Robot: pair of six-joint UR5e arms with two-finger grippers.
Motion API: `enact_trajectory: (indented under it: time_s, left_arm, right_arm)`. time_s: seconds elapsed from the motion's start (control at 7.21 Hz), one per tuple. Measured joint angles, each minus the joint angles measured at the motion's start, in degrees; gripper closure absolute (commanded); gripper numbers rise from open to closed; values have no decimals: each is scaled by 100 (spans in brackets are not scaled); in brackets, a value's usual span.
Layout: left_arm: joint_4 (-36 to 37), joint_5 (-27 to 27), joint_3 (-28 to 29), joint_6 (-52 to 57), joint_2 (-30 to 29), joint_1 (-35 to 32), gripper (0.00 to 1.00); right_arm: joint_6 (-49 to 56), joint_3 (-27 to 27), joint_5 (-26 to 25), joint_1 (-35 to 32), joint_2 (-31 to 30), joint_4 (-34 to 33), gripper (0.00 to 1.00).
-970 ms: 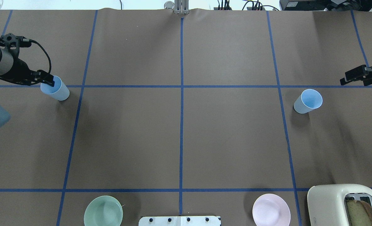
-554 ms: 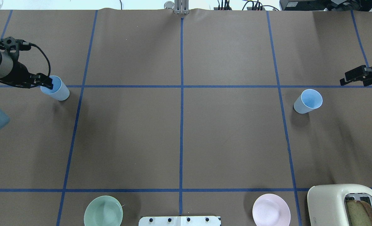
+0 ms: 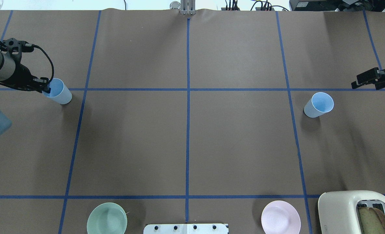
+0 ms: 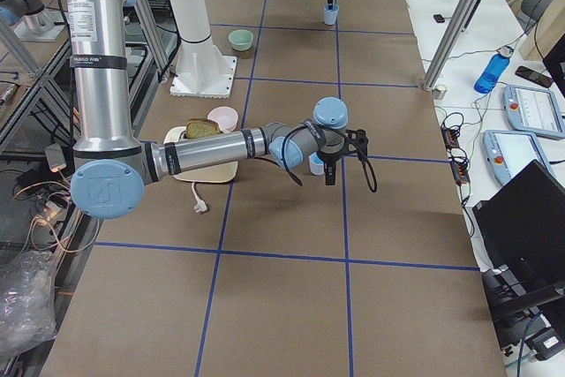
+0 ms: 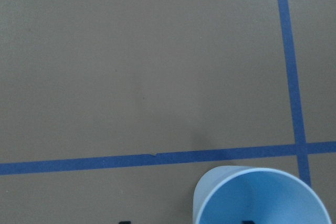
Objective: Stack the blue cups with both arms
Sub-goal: 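Close the left gripper on the cup rim while the right gripper grasps its cup, then carry the left-held cup to the table center while the right gripper lifts its cup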
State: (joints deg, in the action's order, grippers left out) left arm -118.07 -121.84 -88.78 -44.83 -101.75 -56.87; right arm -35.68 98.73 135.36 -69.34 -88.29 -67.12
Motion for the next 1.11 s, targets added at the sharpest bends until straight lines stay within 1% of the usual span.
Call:
enact_trajectory:
  time_s: [0.42,0.55,0.69,0.97,1.11]
  left_arm:
    - [43,-85,-19,-28,-56,10,100]
    - [256,-180,-95,-44,-204,10,100]
    - [838,-279,-326,-59,-481,9,100]
    - [2476,-346,-1035,-276,-1221,42,100]
    - [2903,-340,-1211,-640,-1558,189,100]
  right_arm:
    - [-9,-5,20,49,-12,-2,1]
    - [-48,-11,-31,160,-22,1,1]
    - [-124,-19,-142,327,-13,11,1]
    - [-344,-130,-387,696,197,11,1]
    - [-403,-274,-434,798,368,10,1]
